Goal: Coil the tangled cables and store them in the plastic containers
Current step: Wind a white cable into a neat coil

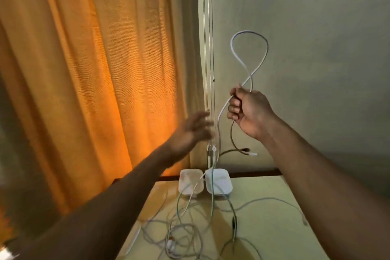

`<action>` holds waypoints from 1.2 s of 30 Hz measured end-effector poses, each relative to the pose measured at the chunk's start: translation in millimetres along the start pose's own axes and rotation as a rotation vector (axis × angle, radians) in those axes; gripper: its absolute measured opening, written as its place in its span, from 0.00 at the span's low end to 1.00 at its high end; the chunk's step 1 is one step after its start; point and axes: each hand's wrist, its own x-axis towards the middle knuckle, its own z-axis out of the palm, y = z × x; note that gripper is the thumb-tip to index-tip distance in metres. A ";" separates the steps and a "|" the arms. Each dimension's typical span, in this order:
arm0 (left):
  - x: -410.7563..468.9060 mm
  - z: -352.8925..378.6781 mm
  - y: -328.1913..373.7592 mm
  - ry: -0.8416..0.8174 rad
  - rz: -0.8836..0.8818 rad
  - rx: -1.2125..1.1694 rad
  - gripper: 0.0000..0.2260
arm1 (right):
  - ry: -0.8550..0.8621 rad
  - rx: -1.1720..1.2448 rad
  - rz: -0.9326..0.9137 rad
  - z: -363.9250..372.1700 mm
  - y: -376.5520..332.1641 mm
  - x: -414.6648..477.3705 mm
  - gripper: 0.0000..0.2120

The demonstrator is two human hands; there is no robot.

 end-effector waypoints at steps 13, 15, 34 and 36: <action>-39.9 46.7 -129.0 0.173 -0.324 0.139 0.19 | 0.051 0.025 -0.054 -17.6 -38.1 24.2 0.17; -20.1 37.8 -100.1 0.311 -0.336 -0.056 0.15 | 0.139 -0.261 -0.043 -31.7 -21.5 28.0 0.15; 26.8 10.2 13.5 0.110 -0.096 -0.599 0.20 | -0.301 -0.636 0.049 -17.8 149.2 -48.3 0.12; 25.2 13.1 14.4 0.094 -0.082 -0.561 0.20 | -0.221 -0.679 -0.030 -14.1 155.5 -47.5 0.07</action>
